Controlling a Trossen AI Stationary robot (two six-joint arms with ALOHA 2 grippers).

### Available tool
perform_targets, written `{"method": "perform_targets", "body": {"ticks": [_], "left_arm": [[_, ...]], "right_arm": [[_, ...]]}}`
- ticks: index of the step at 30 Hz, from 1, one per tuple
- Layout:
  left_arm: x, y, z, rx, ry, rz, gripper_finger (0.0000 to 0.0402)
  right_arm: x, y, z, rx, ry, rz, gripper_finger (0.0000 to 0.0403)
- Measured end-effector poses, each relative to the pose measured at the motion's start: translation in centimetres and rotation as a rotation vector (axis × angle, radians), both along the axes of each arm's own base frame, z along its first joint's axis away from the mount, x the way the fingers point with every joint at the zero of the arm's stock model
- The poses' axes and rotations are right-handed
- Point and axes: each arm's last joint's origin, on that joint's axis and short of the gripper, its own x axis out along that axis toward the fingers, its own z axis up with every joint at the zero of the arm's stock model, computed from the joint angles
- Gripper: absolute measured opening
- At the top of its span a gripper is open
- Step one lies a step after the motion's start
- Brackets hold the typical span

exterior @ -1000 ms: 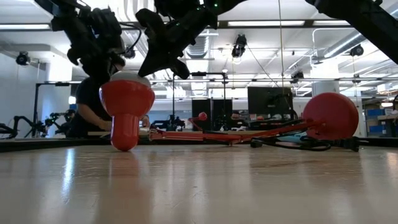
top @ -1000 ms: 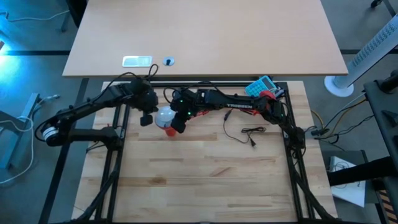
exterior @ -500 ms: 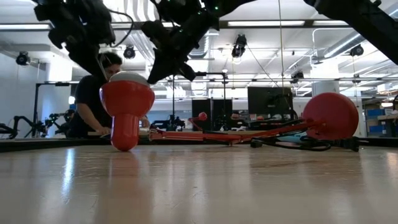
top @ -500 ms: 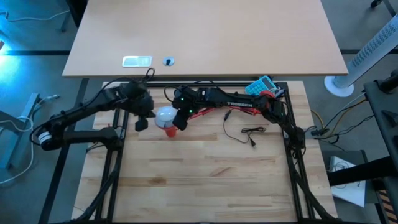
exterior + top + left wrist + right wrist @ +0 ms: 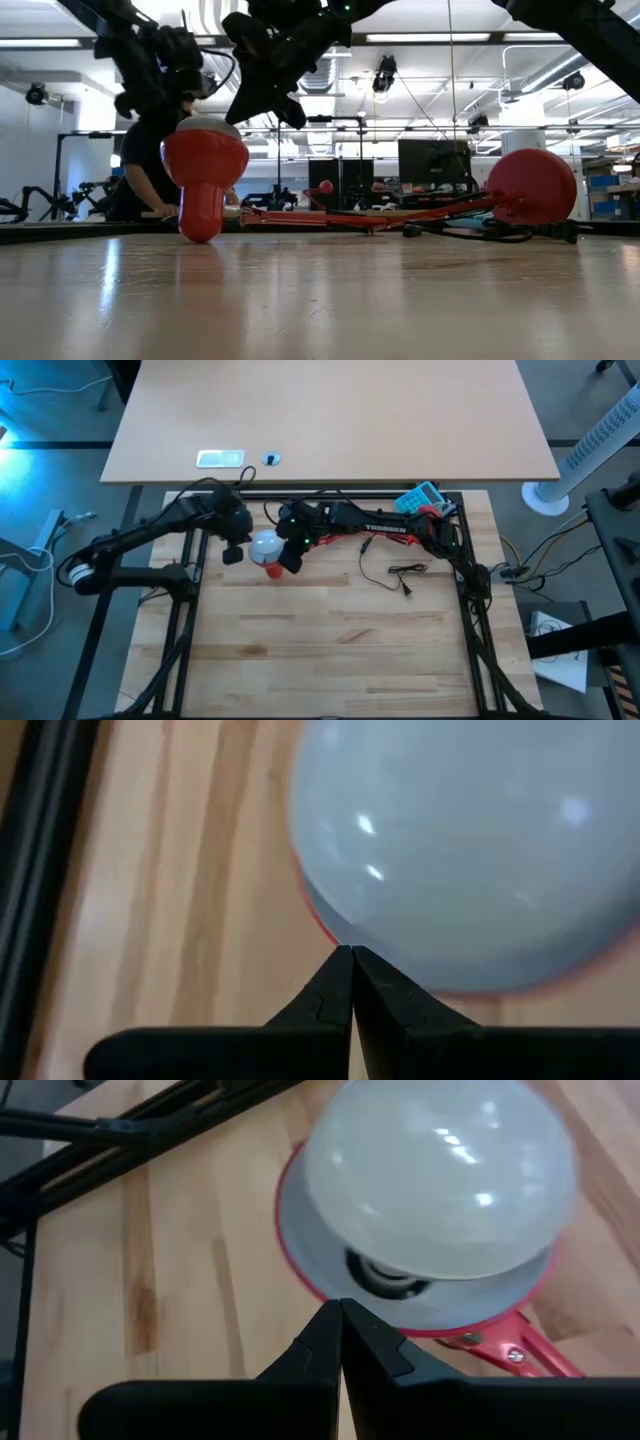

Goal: Screw lightbulb
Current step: Remove the lightbulb from the orange desk lamp

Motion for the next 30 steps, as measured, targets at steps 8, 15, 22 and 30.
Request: {"method": "perform_targets", "body": {"ticks": [8, 15, 22, 30], "left_arm": [[1.2, 0.9, -0.2, 0.005, -0.041, -0.028, 0.0], [0.6, 0.4, 0.3, 0.007, -0.047, -0.031, 0.0], [-0.5, -0.9, 1.3, -0.057, -0.085, -0.024, 0.0], [-1.8, -2.2, 1.9, -0.068, -0.063, -0.014, 0.0]], "right_arm": [[0.1, 0.4, 0.0, -0.002, 0.001, -0.016, 0.0], [0.0, -0.3, -0.1, -0.046, 0.009, -0.068, 0.0], [-0.2, -1.0, -0.3, -0.064, 0.022, -0.072, 0.0], [-0.5, -2.1, -0.7, -0.1, 0.061, -0.122, 0.0]]}}
